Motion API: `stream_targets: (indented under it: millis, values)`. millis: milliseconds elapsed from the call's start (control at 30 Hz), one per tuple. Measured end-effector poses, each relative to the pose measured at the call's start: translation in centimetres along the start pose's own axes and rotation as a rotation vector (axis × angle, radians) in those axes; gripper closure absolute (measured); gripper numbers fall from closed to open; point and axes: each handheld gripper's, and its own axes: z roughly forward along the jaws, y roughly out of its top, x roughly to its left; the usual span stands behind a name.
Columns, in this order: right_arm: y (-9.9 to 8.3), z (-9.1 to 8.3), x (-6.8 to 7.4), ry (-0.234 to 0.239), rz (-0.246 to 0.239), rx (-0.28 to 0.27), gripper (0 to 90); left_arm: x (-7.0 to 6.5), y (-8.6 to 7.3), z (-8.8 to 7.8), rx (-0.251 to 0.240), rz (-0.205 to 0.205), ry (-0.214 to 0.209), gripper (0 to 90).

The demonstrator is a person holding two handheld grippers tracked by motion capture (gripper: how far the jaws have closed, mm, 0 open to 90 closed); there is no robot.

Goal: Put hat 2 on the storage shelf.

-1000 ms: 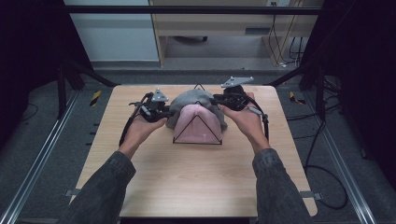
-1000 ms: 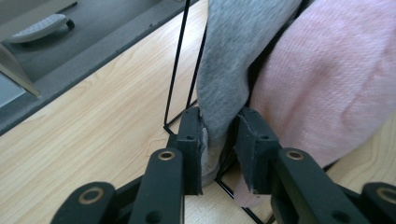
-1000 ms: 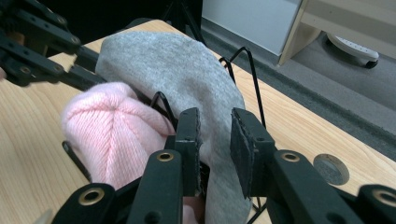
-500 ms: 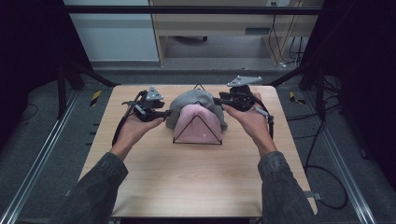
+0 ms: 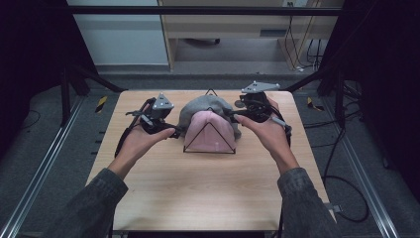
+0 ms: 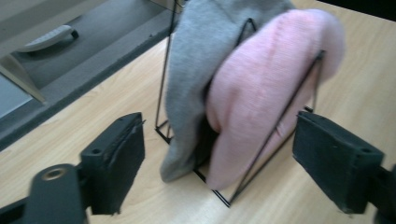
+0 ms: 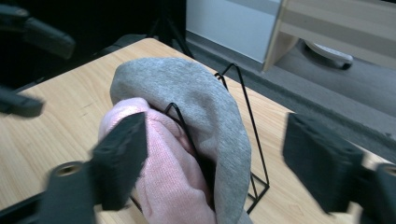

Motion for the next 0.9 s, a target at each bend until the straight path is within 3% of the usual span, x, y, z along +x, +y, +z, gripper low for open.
stream_targets:
  millis: [233, 467, 633, 900]
  values:
    - [-0.7, -2.0, 0.9, -0.025, -0.023, -0.029, 7.5, -1.5, -1.1, -1.6, -0.003, 0.048, -0.039, 7.9]
    - [-2.6, -4.5, 2.3, -0.006, -0.058, -0.017, 6.5, -2.3, -2.9, -2.9, 0.012, 0.081, -0.065, 5.1]
    - [-4.1, -6.1, 3.2, -0.008, -0.096, -0.003, 6.4, -2.7, -4.3, -3.6, 0.016, 0.088, -0.059, 5.3]
    - [-7.0, -7.0, 3.5, -0.039, -0.106, 0.026, 8.4, -3.0, -7.0, -3.8, 0.046, 0.075, -0.051, 5.5]
